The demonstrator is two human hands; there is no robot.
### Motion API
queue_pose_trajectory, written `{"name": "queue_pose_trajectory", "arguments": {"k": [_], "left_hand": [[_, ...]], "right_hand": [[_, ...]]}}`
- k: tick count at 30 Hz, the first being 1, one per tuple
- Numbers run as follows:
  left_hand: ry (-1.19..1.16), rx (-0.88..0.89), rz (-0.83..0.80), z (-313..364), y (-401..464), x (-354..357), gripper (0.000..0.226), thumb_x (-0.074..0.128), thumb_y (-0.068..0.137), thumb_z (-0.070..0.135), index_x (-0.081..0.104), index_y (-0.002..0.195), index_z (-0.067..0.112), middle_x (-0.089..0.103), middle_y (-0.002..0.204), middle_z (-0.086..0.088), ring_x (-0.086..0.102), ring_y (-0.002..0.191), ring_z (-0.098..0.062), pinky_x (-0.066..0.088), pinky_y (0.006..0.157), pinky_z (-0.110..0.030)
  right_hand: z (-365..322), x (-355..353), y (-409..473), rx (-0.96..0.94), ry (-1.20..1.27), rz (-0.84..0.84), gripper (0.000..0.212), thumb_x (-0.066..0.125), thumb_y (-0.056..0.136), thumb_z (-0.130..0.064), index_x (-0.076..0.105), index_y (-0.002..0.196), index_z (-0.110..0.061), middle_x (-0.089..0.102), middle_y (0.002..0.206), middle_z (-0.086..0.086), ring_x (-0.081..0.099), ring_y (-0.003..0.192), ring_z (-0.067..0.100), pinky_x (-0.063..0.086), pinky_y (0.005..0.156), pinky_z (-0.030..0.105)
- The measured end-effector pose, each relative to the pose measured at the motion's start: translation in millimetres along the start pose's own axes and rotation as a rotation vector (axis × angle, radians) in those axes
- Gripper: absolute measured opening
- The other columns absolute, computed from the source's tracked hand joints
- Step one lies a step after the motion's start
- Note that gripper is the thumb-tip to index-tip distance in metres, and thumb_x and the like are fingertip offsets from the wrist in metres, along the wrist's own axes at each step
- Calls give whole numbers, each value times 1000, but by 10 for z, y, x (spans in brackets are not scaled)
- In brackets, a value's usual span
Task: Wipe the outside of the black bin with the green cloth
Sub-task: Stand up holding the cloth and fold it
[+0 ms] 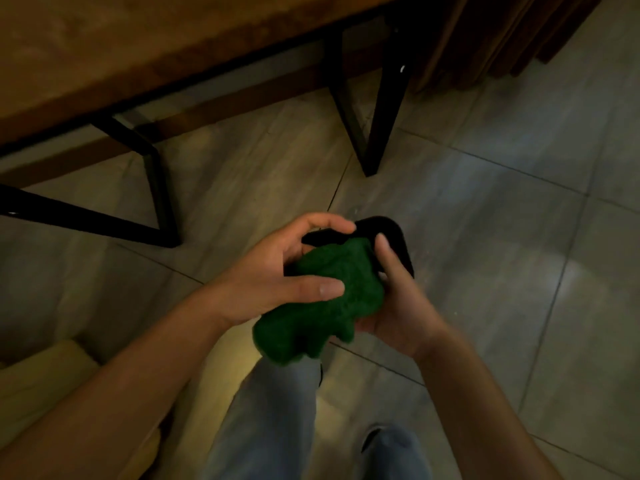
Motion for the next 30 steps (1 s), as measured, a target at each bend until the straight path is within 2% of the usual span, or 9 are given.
{"name": "queue_pose_trajectory", "arguments": {"k": [2, 4, 7, 14, 18, 21, 25, 27, 30], "left_hand": [[44, -55, -6, 342, -126, 14, 64, 77, 82, 43, 51, 134, 20, 72, 100, -16, 75, 84, -30, 59, 65, -33], [125, -97, 82, 677, -248, -23, 45, 60, 95, 45, 54, 130, 19, 73, 94, -16, 74, 81, -33, 59, 61, -30], [251, -114, 182, 1129, -437, -110, 37, 61, 91, 36, 55, 125, 24, 76, 98, -8, 76, 81, -21, 59, 62, -28], [281, 27, 139, 2170, -792, -235, 35, 67, 90, 25, 57, 123, 26, 75, 84, -11, 74, 70, -26, 57, 57, -28], [375, 37, 58, 2600, -853, -282, 35, 69, 89, 25, 58, 122, 28, 78, 84, 2, 76, 74, -15, 56, 59, -21], [338, 29, -3, 2848, -876, -383, 42, 68, 89, 22, 56, 129, 26, 79, 96, -5, 77, 84, -14, 58, 66, -22], [295, -2, -23, 3027, -904, -552, 55, 69, 88, 16, 47, 137, 30, 75, 111, -11, 76, 96, -21, 63, 71, -31], [387, -59, -20, 3062, -910, -548, 65, 76, 81, 26, 45, 137, 40, 73, 113, -5, 75, 96, -17, 62, 71, -30], [549, -118, -63, 3112, -881, -451, 72, 81, 72, 40, 47, 135, 45, 71, 115, 4, 73, 97, -7, 63, 76, -29]], "right_hand": [[-119, 209, -135, -58, -39, 19, 58, 78, 78, -56, 74, 127, -23, 72, 130, 13, 70, 119, 31, 59, 88, 43], [-310, 359, -283, -190, -72, 49, 34, 80, 73, -27, 81, 106, -24, 76, 114, 9, 72, 108, 28, 60, 85, 38], [-664, 609, -570, -357, -167, -16, 41, 75, 68, -6, 70, 105, -20, 69, 109, 10, 68, 102, 28, 59, 79, 37], [-1245, 1422, -907, -269, -324, -182, 65, 89, 68, -56, 59, 106, -12, 63, 100, 12, 66, 84, 21, 55, 66, 29], [-1682, 1838, -970, -204, -1084, -160, 63, 84, 77, -39, 57, 132, -27, 71, 118, -2, 72, 105, 16, 63, 87, 38], [-1940, 2056, -1035, -160, -1415, -121, 50, 87, 82, -39, 61, 124, -29, 72, 110, -7, 70, 99, 8, 61, 87, 37], [-2184, 2055, -1172, -245, -1045, -101, 43, 88, 78, -28, 69, 114, -14, 78, 105, 3, 76, 99, 20, 63, 83, 38], [-2221, 2007, -1222, -267, -816, -140, 42, 83, 81, -14, 67, 118, -4, 77, 111, 16, 75, 105, 34, 63, 88, 47], [-2212, 1975, -1231, -293, -531, -137, 31, 73, 85, 2, 67, 114, -3, 76, 107, 17, 75, 100, 33, 63, 80, 39]]}}
Point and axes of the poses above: each hand's wrist, its own y-axis towards the middle knuckle, its own x-axis out of the palm, z = x × y, the point moved 1 cm from there along y, towards the middle knuckle
